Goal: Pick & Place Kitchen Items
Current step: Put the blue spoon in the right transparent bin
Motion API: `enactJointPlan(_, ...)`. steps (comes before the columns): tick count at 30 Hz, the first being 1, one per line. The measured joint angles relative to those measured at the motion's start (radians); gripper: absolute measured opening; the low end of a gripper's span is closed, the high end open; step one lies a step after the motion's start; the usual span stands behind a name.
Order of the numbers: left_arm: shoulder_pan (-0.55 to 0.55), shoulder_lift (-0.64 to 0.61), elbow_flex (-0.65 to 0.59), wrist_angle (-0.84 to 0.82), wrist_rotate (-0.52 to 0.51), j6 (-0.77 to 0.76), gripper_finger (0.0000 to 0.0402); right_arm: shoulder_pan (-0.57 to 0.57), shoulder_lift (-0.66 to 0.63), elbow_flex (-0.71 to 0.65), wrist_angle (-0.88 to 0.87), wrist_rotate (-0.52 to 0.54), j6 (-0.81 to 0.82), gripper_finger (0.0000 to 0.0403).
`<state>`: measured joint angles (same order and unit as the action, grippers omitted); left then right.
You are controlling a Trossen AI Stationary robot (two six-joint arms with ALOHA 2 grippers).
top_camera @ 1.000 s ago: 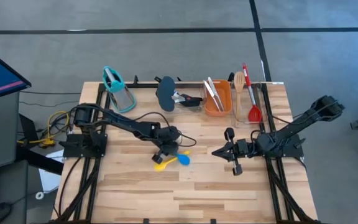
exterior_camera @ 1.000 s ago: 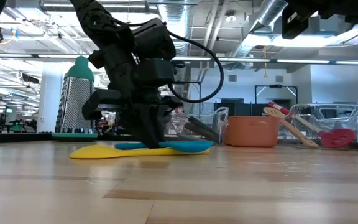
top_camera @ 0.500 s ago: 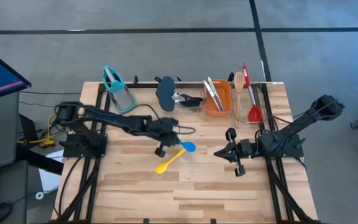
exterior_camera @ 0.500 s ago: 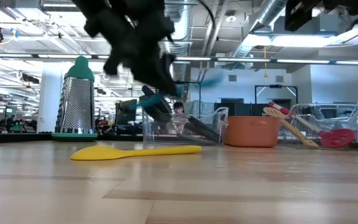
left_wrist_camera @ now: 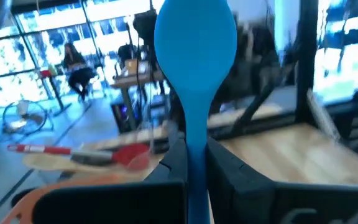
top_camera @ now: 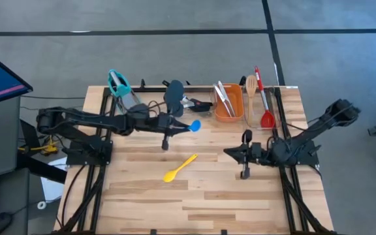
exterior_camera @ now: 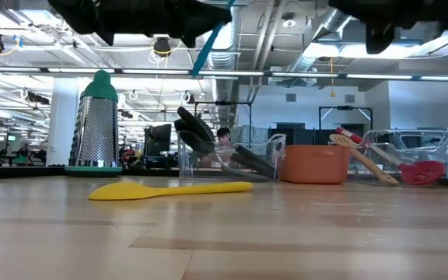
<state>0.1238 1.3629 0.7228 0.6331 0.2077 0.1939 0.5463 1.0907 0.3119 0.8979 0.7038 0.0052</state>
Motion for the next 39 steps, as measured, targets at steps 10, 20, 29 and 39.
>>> enactJointPlan(10, -0.006, 0.014, -0.013, 0.149, 0.008, -0.072, 0.0003, -0.164, 0.197, 0.079, 0.016, 0.0, 0.046, 0.0038)
enactJointPlan(20, -0.006, 0.015, -0.013, 0.155, 0.029, -0.101, 0.0005, -0.302, 0.438, 0.329, 0.024, -0.052, -0.003, 0.0206)
enactJointPlan(29, -0.006, 0.015, -0.013, 0.154, 0.029, -0.102, 0.0005, -0.366, 0.557, 0.493, 0.022, -0.186, -0.039, 0.0251)
enactJointPlan(39, -0.006, 0.015, -0.012, 0.153, 0.031, -0.103, 0.0005, -0.412, 0.584, 0.536, 0.019, -0.266, -0.037, 0.0211)
